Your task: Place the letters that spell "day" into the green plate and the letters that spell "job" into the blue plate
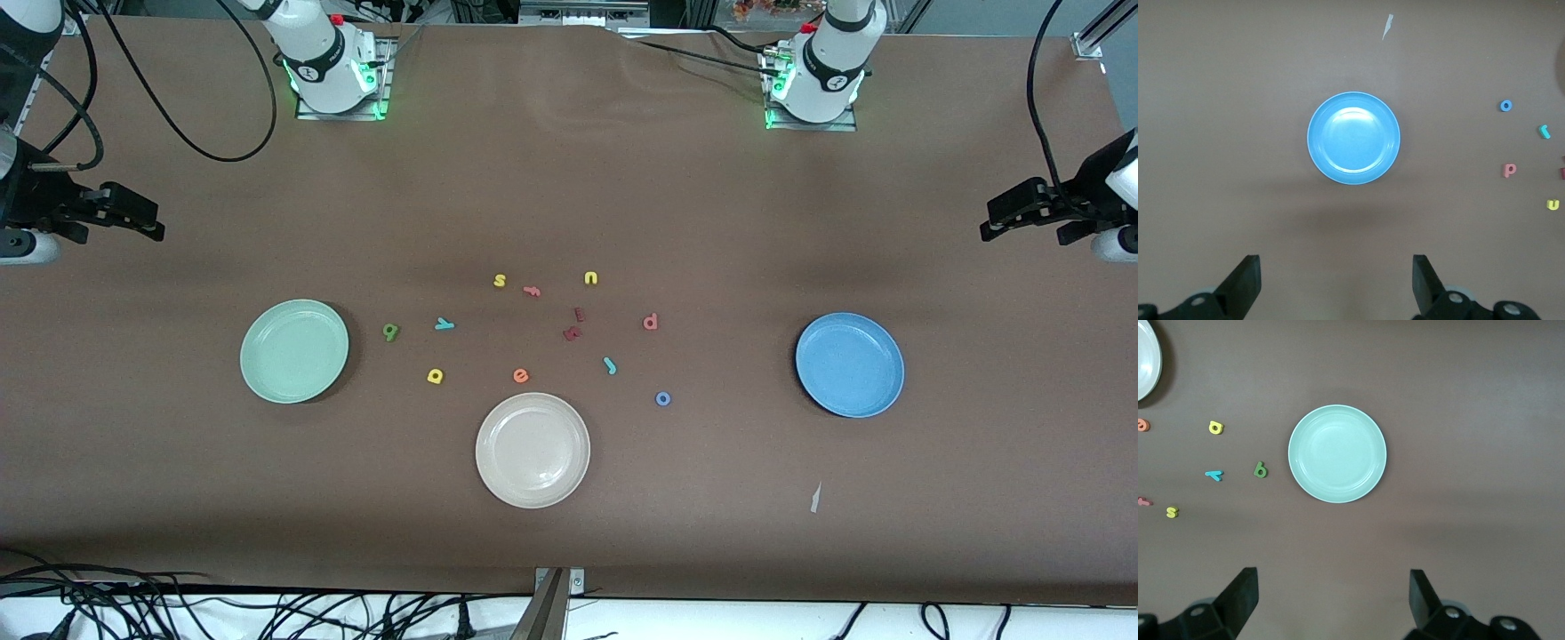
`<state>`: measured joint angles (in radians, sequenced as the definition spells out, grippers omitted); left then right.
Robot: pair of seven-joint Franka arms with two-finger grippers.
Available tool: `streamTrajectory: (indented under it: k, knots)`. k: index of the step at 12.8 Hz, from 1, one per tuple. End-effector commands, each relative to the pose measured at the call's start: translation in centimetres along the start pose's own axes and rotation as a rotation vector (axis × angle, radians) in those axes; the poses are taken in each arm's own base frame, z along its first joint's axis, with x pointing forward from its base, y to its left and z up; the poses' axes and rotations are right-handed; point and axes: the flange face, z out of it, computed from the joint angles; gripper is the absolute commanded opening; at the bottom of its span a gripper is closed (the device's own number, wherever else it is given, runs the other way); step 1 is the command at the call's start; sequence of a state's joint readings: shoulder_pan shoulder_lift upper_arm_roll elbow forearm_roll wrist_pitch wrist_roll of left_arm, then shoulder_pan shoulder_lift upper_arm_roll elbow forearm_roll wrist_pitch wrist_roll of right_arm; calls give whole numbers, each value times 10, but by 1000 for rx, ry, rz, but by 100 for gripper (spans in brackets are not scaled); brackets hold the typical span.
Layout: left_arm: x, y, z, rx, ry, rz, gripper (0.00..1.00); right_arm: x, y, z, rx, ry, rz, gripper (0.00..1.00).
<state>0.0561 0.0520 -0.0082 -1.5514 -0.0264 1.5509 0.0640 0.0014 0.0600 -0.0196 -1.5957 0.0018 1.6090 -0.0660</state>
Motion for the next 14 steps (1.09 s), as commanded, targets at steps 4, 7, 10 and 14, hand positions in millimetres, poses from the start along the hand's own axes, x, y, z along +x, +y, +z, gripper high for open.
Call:
streamTrajectory:
  k: [4,7,10,14]
  knots:
    - [-1,-4,1,38,-9,24,100,-5,-1,-9,7,-19,-17,100]
    - [-1,-4,1,38,-9,24,100,-5,-1,-15,8,-11,-34,100]
    - [-1,-5,2,38,-10,23,100,-10,-1,-10,12,-60,-32,100]
    - [0,-5,2,37,-12,23,100,-10,-2,-16,12,-34,-31,100]
